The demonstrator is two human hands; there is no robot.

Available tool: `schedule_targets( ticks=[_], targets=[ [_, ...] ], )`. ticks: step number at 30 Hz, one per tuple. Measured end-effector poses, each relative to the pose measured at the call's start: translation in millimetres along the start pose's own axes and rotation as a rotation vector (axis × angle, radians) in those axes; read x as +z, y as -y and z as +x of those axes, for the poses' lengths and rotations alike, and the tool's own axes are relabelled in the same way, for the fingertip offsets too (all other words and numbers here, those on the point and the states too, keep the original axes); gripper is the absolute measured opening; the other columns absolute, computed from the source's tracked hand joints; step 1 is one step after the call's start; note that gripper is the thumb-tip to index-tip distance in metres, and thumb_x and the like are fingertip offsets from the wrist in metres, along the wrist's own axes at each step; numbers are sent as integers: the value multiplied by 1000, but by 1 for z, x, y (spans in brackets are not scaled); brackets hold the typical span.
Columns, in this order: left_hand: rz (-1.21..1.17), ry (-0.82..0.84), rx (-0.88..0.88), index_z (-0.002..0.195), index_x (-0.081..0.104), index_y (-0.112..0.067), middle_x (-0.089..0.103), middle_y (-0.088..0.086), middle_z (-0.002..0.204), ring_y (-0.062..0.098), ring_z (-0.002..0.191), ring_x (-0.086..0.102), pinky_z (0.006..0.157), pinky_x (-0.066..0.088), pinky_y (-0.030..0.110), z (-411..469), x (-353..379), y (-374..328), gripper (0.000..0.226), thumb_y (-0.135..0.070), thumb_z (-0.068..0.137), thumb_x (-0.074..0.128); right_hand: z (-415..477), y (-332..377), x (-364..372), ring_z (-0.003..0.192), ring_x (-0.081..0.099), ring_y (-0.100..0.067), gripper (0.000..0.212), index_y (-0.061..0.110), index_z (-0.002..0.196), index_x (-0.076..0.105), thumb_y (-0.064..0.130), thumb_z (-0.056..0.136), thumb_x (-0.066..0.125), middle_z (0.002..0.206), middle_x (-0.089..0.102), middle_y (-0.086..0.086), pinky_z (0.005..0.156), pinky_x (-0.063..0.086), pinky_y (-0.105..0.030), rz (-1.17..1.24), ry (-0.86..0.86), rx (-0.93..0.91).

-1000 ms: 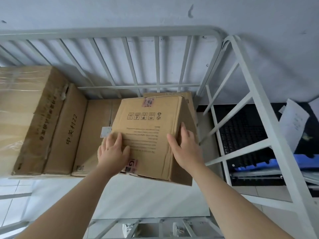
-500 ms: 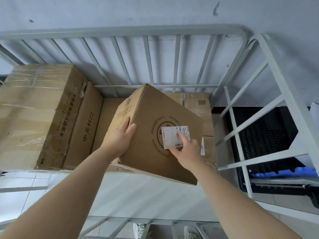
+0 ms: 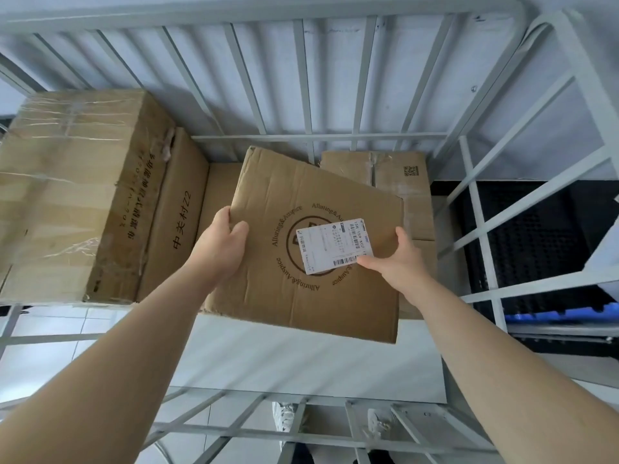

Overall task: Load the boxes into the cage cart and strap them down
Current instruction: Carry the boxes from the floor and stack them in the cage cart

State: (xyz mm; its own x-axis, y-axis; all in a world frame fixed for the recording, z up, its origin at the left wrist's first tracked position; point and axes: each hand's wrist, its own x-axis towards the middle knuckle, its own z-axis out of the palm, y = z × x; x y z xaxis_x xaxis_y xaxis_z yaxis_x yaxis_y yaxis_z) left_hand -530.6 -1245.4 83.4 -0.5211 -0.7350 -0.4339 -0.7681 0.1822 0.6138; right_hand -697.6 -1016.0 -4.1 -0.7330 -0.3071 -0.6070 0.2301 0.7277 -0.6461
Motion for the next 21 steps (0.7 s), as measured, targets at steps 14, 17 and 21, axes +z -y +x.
schedule_targets(
  ticks=[14, 17, 21],
  targets=[
    [289, 111, -208, 127, 45, -4, 58, 10, 115, 27, 98, 57, 82, 50, 42, -99, 48, 41, 64, -57, 91, 46, -91, -47, -54, 91, 61, -20, 49, 21, 105, 55, 50, 71, 74, 105, 63, 2, 80, 53, -41, -445, 46, 60],
    [163, 33, -220, 123, 44, -3, 55, 11, 116, 28, 98, 56, 79, 49, 41, -101, 53, 33, 59, -54, 93, 46, -95, -50, -63, 93, 61, -23, 58, 19, 113, 55, 58, 73, 68, 111, 61, -2, 81, 54, -43, -379, 10, 92],
    [50, -127, -190, 113, 41, -9, 54, 5, 101, 26, 89, 53, 72, 44, 39, -100, 50, 10, 53, -58, 91, 42, -102, -43, -77, 106, 59, -27, 74, 20, 128, 49, 70, 74, 55, 125, 56, -5, 89, 52, -47, -157, -110, 87]
  ],
)
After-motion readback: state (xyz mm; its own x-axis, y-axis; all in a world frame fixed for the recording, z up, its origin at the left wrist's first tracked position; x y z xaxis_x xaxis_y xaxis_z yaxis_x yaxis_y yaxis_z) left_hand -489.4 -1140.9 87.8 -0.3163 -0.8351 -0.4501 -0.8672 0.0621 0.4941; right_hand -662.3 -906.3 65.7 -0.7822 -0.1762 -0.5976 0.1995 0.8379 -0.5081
